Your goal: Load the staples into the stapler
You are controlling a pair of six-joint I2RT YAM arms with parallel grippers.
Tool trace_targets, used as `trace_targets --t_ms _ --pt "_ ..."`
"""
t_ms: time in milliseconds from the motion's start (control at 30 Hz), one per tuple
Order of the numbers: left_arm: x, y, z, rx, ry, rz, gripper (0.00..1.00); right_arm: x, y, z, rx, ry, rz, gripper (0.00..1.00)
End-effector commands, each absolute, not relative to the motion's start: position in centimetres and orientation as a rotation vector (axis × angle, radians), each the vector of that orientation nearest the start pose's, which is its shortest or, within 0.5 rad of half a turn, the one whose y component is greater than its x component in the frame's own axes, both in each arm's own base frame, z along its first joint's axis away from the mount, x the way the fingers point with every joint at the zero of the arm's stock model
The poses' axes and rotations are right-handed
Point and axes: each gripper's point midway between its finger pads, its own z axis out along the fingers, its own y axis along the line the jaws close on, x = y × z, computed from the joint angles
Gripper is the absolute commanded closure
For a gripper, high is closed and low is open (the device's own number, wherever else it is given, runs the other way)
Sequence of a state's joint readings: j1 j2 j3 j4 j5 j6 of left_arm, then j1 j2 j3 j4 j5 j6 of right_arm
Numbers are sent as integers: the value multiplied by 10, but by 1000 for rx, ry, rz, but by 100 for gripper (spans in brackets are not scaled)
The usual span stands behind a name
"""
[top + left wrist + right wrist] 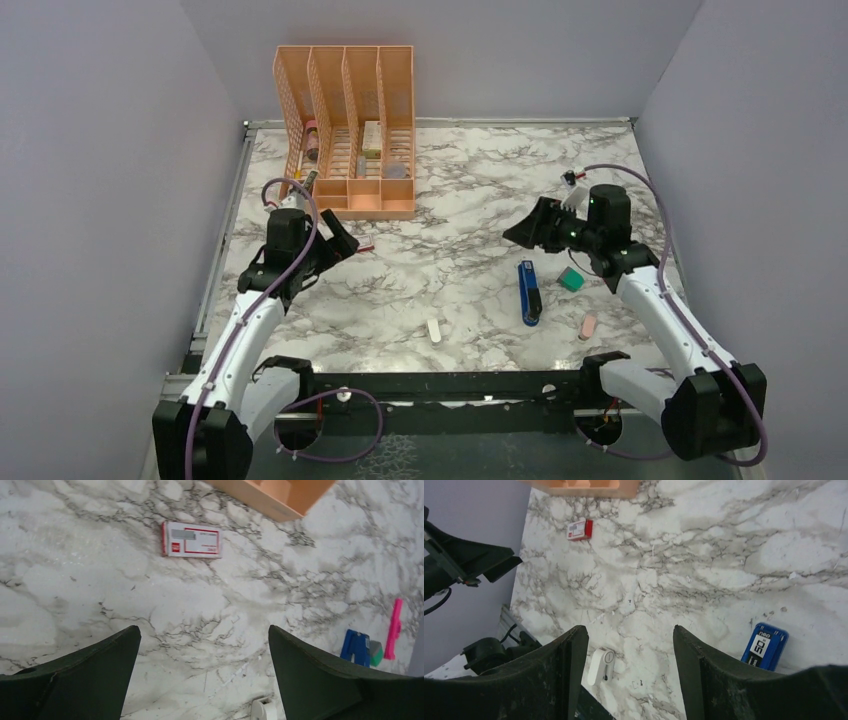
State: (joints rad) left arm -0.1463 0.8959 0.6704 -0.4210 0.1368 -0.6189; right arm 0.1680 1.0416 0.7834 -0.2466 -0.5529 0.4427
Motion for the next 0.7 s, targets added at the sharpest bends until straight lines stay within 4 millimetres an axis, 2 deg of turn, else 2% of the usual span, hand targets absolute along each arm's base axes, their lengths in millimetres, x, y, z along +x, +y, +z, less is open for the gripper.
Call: trace_targets --t_ms 0,100,367,533,667 --pt "288 -59 120 -723 2189 -387 2 279 171 189 -41 2135 1073 33" --pt "304 -60 107 -766 2178 -397 7 282 173 178 -18 2149 1077 34" --pt "349 -72 80 -747 2197 -424 16 290 175 156 -24 2208 1031 37" --pt "373 -73 73 -709 2184 -409 23 291 176 146 -43 2236 1027 39" --pt "386 -73 68 -694 2180 -396 29 291 179 140 -51 2249 1038 41"
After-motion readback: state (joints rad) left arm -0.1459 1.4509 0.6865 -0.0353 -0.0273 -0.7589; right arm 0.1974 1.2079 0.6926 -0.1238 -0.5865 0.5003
